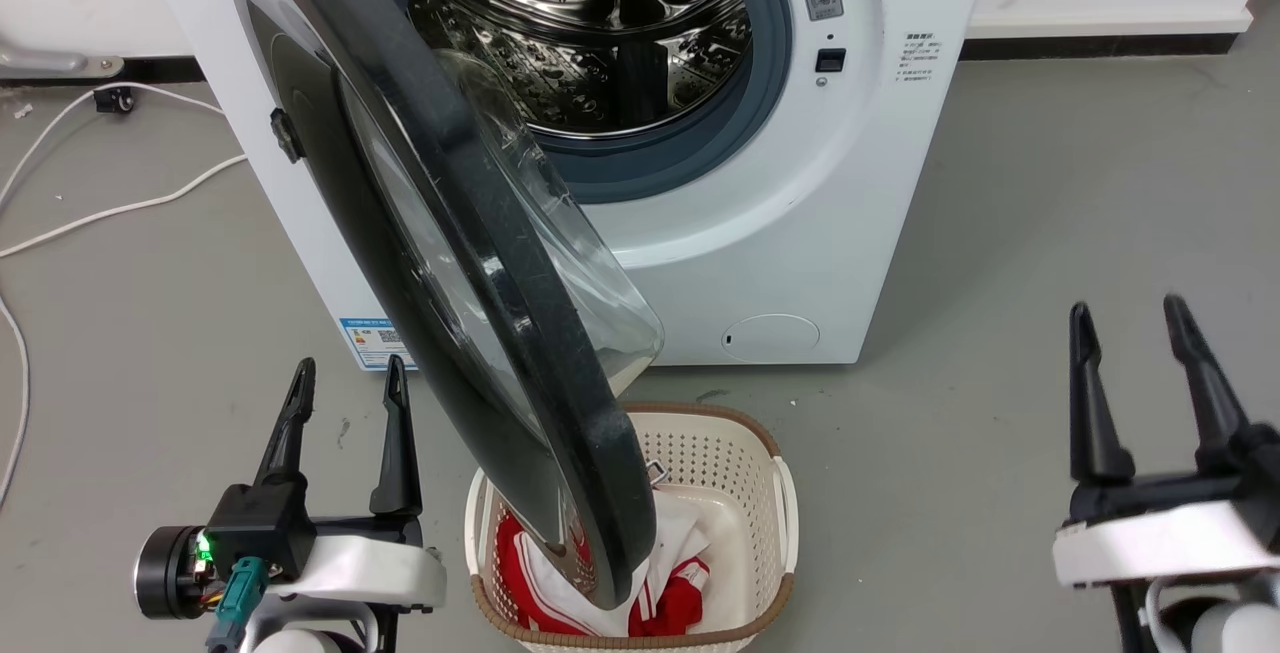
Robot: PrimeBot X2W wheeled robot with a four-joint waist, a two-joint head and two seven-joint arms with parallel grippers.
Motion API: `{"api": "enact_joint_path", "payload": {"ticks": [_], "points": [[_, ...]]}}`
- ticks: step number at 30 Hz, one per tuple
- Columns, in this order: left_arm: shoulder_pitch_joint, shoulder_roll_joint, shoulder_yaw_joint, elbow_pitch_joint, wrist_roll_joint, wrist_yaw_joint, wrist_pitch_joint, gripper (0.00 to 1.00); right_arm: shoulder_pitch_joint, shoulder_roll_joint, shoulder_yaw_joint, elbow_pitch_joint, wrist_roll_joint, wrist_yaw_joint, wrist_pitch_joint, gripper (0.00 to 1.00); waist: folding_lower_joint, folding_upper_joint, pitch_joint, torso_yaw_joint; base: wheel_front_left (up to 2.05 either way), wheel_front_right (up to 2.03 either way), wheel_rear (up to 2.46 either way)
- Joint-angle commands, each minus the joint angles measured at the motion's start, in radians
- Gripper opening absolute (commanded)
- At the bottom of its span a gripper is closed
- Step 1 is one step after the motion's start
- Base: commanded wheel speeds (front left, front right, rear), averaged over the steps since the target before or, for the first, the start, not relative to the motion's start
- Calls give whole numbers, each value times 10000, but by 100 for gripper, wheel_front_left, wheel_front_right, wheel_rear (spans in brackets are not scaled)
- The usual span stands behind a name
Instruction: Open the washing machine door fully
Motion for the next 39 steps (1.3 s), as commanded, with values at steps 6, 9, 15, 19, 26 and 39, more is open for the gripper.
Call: {"api": "enact_joint_path", "payload": {"ticks": [6,9,15,19,26,39], "points": [[63,-3,29,36,150,-89,-26,100,1370,339,252,-191,-746,-7,193,100,0,0,-48,45,0,0,0],[99,-3,20,32,157,-87,-26,100,1482,350,266,-50,-506,-7,147,100,0,0,-73,50,0,0,0],[177,-3,-13,26,207,-114,-26,100,1457,350,299,137,-181,-7,-1,100,0,0,-103,8,0,0,0],[182,-3,-52,43,223,-132,-26,100,1365,352,320,195,-142,-7,-64,100,0,0,-95,-6,0,0,0],[162,-3,-80,76,246,-142,-26,100,1286,353,324,239,-87,-7,-92,100,0,0,-70,-16,0,0,0],[37,-3,-35,26,78,-229,-25,0,1269,354,269,201,2,-7,-51,100,0,0,-32,-5,0,0,0]]}}
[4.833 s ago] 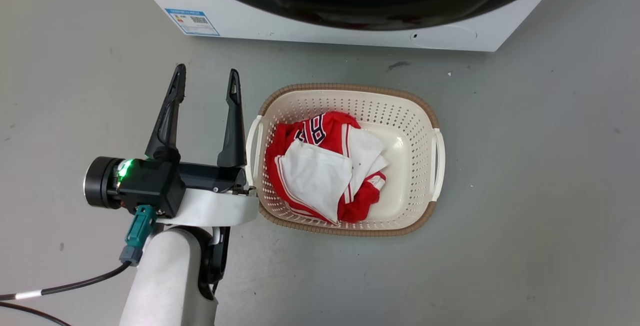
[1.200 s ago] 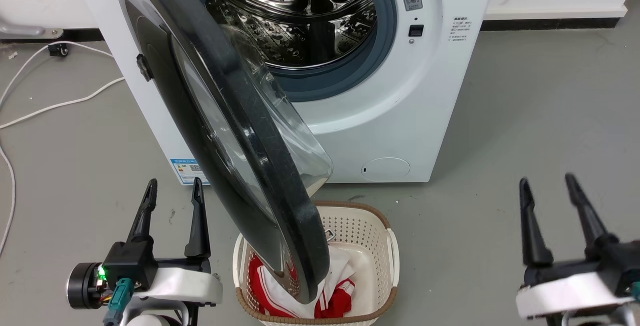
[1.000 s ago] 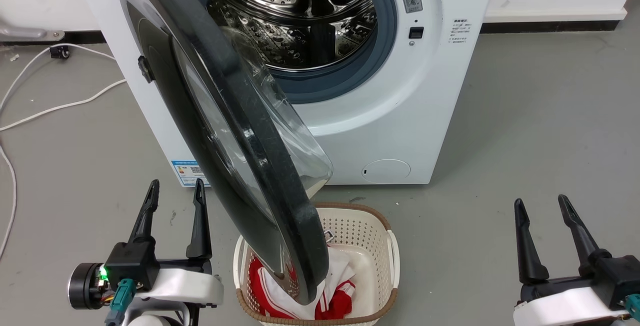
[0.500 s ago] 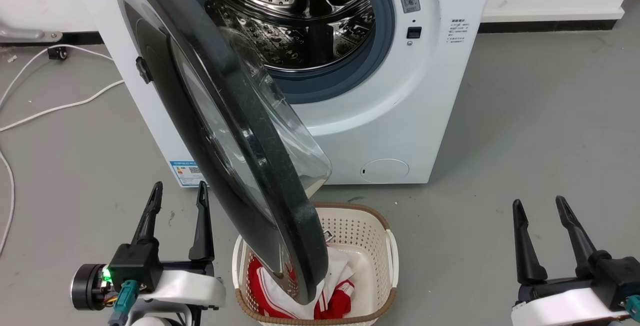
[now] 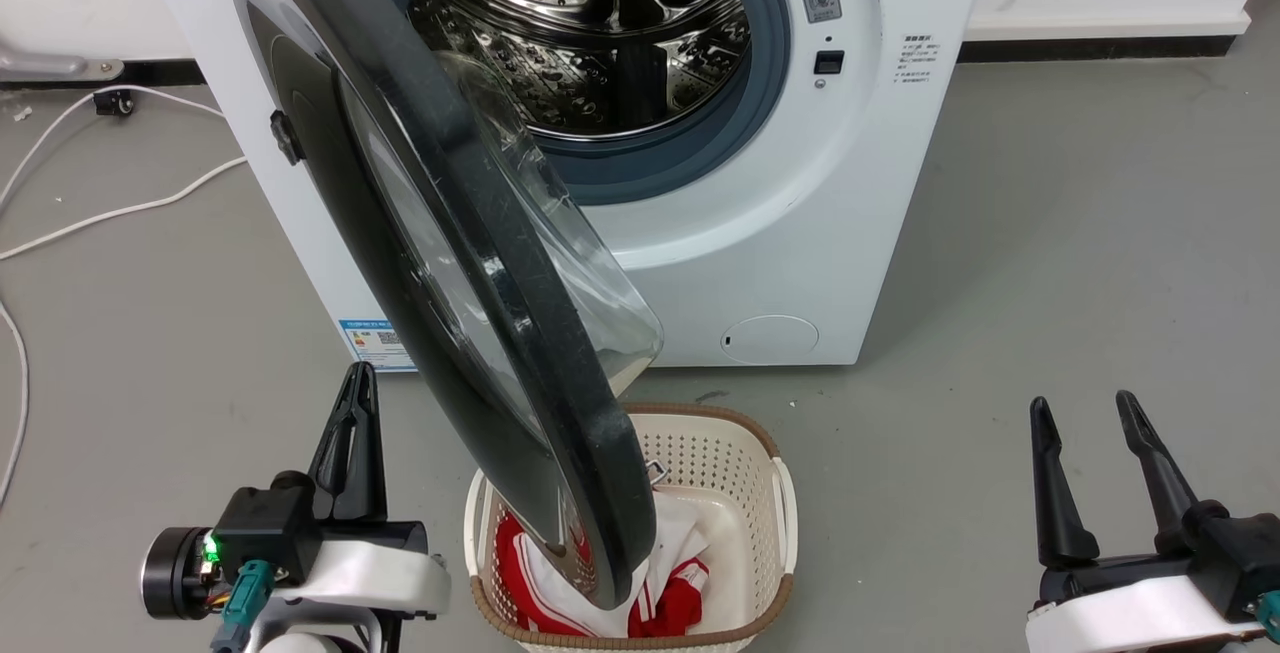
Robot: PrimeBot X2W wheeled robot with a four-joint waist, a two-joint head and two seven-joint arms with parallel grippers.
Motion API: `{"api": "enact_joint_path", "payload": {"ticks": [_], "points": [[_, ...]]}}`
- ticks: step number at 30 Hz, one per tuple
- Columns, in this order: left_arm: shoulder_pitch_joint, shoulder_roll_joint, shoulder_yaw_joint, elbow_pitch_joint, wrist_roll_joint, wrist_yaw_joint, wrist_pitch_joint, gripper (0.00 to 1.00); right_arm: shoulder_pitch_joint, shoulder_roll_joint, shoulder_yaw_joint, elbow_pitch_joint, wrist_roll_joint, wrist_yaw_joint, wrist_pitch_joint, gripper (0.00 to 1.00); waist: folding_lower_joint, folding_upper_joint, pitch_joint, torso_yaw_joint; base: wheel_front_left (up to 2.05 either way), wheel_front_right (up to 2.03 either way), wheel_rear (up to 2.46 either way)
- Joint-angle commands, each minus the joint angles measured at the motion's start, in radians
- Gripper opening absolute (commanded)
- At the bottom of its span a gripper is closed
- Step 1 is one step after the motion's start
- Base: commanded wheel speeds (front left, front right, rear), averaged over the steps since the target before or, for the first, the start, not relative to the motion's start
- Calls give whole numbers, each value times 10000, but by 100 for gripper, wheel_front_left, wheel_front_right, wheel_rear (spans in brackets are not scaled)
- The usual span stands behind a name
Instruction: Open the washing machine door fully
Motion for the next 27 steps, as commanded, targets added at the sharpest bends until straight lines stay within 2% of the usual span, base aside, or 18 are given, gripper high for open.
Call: {"api": "enact_joint_path", "payload": {"ticks": [1,7,17,22,27], "points": [[-73,-1,26,-82,-33,-27,-25,0,-120,42,-7,-6,44,-7,6,100,0,0,20,6,0,0,0],[-499,-3,128,-927,41,108,-25,0,-172,40,-30,39,81,-7,25,100,0,0,85,44,0,0,0],[-1406,80,62,-3801,587,277,-25,0,-201,39,-7,74,109,-7,51,100,0,0,88,64,0,0,0],[-1880,134,-351,-5166,808,172,-24,0,-245,39,-16,61,119,-7,47,100,0,0,130,12,0,0,0],[-2038,108,-1212,-5981,929,-64,-24,0,-236,39,-28,77,135,-7,61,100,0,0,171,-37,0,0,0]]}}
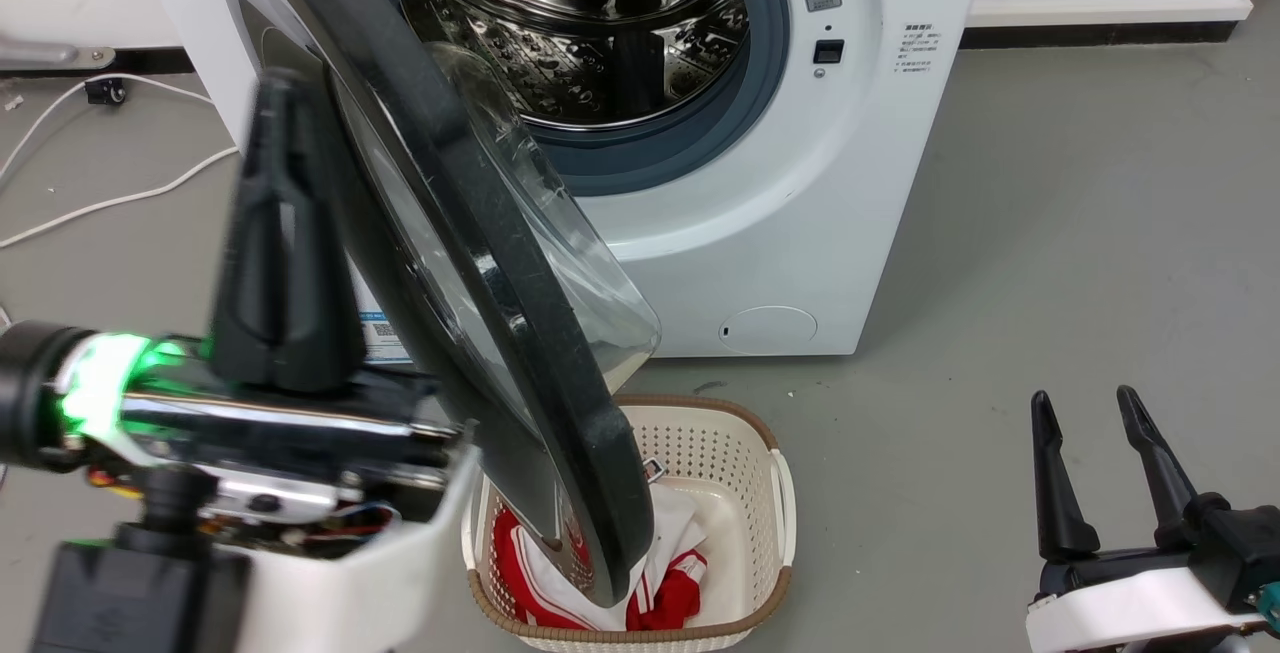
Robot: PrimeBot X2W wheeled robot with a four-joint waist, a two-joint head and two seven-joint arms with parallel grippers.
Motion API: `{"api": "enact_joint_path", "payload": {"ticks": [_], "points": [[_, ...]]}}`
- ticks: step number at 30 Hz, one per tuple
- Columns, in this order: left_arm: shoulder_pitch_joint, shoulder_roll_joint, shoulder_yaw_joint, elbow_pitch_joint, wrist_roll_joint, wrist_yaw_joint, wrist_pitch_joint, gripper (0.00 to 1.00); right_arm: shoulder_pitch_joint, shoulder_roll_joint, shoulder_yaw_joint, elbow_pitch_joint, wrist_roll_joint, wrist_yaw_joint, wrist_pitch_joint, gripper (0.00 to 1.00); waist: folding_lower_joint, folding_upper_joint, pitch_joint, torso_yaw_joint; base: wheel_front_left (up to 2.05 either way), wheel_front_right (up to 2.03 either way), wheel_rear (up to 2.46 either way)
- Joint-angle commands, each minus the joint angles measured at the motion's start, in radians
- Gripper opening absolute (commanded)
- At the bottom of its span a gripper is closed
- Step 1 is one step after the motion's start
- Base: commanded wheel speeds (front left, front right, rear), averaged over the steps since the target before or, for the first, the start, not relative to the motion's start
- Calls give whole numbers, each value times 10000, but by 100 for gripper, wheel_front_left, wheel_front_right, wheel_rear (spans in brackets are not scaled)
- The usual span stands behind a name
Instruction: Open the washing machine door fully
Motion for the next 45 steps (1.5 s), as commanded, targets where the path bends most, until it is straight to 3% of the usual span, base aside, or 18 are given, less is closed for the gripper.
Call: {"api": "enact_joint_path", "payload": {"ticks": [1,11,18,24,34,45], "points": [[37,8,-358,-71,7,-116,-22,0,-106,36,-9,6,48,-7,-18,100,0,0,18,-9,0,0,0],[1300,-36,-3018,704,-909,-600,838,0,-16,34,41,93,100,-7,47,100,0,0,9,22,0,0,0],[2518,-10,-3595,1715,-1449,-511,1984,0,102,34,88,167,163,-7,124,100,0,0,-67,103,0,0,0],[2721,-20,-3801,2749,-1625,-465,2129,0,82,34,179,215,223,-7,161,100,0,0,-69,126,0,0,0],[1576,-81,-3953,4751,-1900,231,1315,0,-65,35,309,333,296,-7,203,100,0,0,97,-3,0,0,0],[713,-37,-4175,6010,-2670,1144,801,0,-202,35,382,479,419,-7,219,100,0,0,261,-80,0,0,0]]}}
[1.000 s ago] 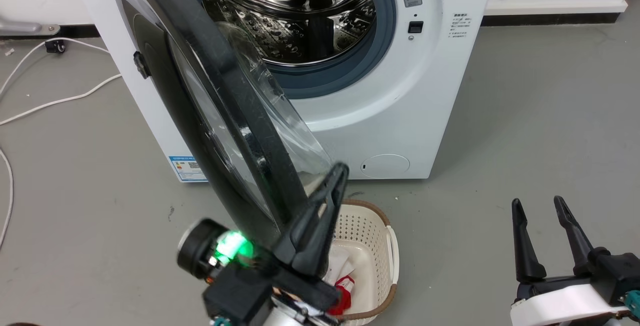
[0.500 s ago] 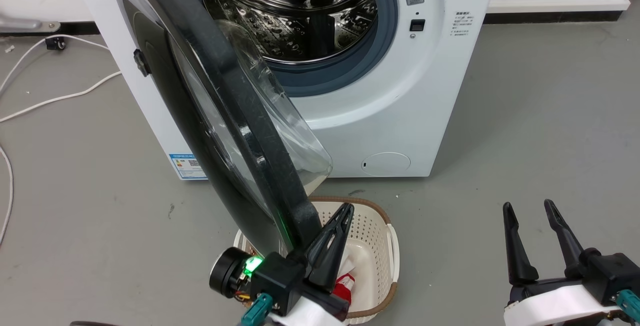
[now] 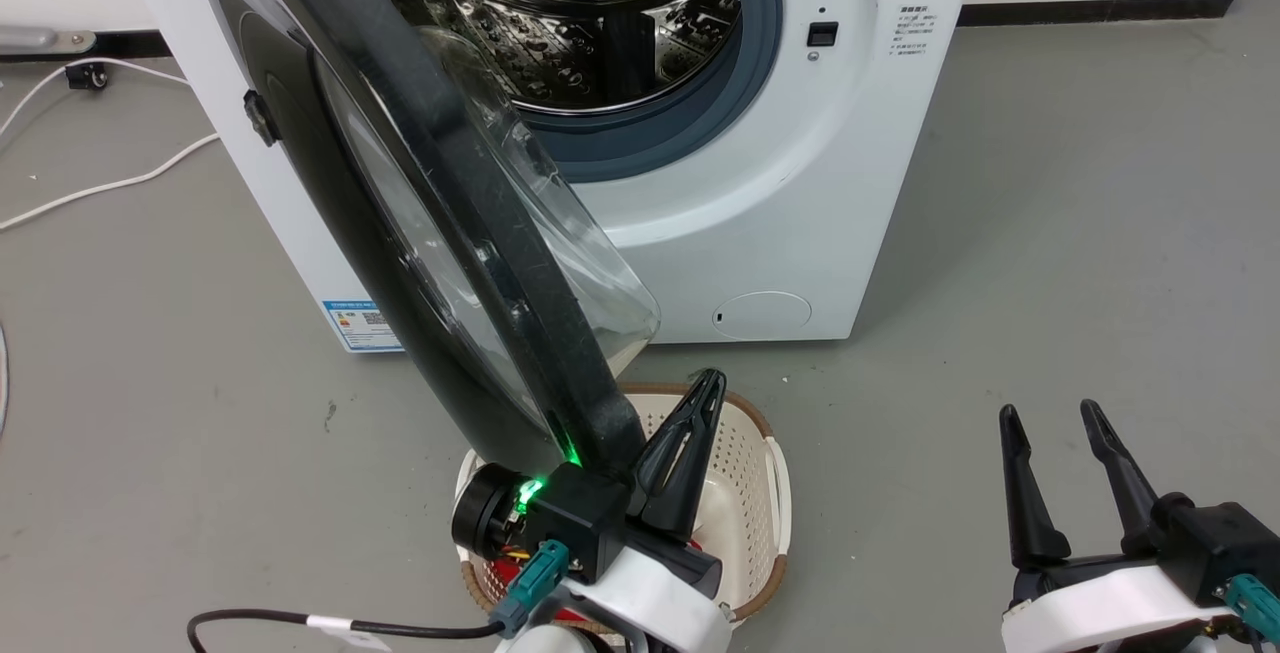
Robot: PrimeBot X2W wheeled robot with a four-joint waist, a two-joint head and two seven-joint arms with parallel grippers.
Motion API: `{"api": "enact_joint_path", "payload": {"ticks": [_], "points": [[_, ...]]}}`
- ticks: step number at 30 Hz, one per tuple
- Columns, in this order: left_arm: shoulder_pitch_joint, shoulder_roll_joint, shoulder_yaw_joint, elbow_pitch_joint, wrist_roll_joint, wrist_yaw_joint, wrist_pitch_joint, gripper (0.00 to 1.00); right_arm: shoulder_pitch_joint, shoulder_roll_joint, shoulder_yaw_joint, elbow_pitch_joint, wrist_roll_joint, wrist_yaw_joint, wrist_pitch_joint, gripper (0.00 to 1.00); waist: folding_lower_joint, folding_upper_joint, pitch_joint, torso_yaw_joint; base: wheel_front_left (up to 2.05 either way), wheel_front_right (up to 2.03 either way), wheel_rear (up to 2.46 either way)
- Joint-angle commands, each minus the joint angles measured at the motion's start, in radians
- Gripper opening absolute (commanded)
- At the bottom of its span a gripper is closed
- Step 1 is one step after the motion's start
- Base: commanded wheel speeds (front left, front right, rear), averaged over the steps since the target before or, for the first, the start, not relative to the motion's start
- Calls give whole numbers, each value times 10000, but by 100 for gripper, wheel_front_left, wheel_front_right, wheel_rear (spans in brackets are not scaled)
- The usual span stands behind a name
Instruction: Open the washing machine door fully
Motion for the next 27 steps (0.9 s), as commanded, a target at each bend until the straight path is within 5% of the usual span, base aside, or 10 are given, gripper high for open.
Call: {"api": "enact_joint_path", "payload": {"ticks": [1,14,27], "points": [[-84,126,190,201,-36,163,10,0,-132,33,2,34,18,-7,-9,100,0,0,9,12,0,0,0],[801,468,225,-520,-18,666,143,0,-36,33,46,185,168,-7,-29,100,0,0,-137,201,0,0,0],[2253,954,498,-2070,2,1544,502,0,235,30,-72,40,160,-7,117,100,0,0,-241,1451,0,0,0]]}}
